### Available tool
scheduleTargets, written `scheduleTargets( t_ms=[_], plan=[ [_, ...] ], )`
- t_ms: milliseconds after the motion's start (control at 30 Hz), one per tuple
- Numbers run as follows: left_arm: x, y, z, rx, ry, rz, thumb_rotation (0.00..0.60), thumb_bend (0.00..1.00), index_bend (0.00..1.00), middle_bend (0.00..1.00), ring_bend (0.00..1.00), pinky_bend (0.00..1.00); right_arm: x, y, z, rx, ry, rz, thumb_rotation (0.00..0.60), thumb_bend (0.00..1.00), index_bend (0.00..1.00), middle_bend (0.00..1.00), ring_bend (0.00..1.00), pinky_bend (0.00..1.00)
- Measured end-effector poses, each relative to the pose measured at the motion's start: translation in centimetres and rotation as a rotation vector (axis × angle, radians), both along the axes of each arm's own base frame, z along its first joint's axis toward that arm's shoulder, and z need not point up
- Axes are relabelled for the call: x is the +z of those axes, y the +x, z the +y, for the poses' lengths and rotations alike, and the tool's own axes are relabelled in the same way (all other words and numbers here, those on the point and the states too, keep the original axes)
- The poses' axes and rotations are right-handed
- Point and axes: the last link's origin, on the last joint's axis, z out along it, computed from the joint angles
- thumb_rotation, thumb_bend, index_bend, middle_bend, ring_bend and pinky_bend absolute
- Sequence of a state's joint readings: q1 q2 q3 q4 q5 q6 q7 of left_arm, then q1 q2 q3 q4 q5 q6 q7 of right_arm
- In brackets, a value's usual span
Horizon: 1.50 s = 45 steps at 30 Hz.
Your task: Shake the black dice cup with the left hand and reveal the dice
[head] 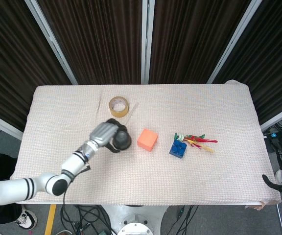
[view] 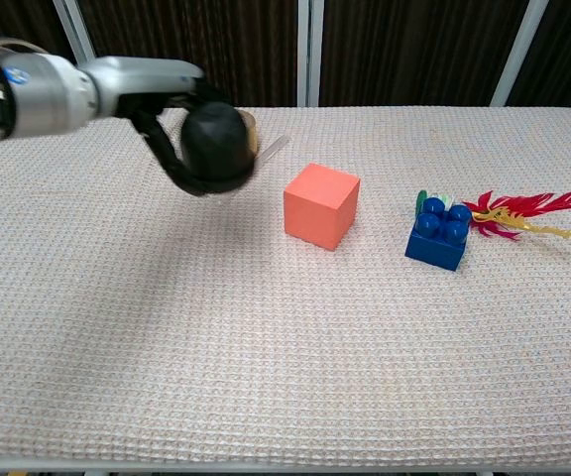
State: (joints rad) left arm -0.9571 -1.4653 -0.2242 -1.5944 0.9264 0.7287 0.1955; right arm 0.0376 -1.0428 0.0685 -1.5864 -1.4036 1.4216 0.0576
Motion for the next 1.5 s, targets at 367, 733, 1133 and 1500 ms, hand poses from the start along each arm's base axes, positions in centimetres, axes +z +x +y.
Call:
scheduleTargets(
  t_ms=[367, 733, 1133, 1500],
  plan=[
    [2.9, -4.7, 3.8, 0.122, 0.165, 0.089, 0.6, 0.26, 0.52, 0.57, 0.2, 0.11, -0.2, -0.5, -0.1, -0.008, 0.012, -0.005, 0.6, 0.14, 0.0, 0.0, 0.0, 0.0],
    [2.5, -4.6, 2.7, 0.082, 0.144, 0.082, 0.6, 0.26, 0.52, 0.57, 0.2, 0.11, -0.4, 0.0, -0.2, 0.004, 0.019, -0.004, 0.6, 0.14, 0.0, 0.0, 0.0, 0.0],
    [0.0, -1.9, 1.6, 0.008, 0.171, 0.078, 0.6, 0.26, 0.52, 0.57, 0.2, 0.11, 0.2, 0.9, -0.1, 0.046, -0.004, -0.004, 0.6, 0.14, 0.0, 0.0, 0.0, 0.0],
    [3.0, -7.6, 3.1, 0.148, 0.236, 0.14, 0.6, 0.26, 0.52, 0.57, 0.2, 0.11, -0.4, 1.9, -0.2, 0.073, 0.014, 0.006, 0.6, 0.14, 0.0, 0.0, 0.0, 0.0]
  ],
)
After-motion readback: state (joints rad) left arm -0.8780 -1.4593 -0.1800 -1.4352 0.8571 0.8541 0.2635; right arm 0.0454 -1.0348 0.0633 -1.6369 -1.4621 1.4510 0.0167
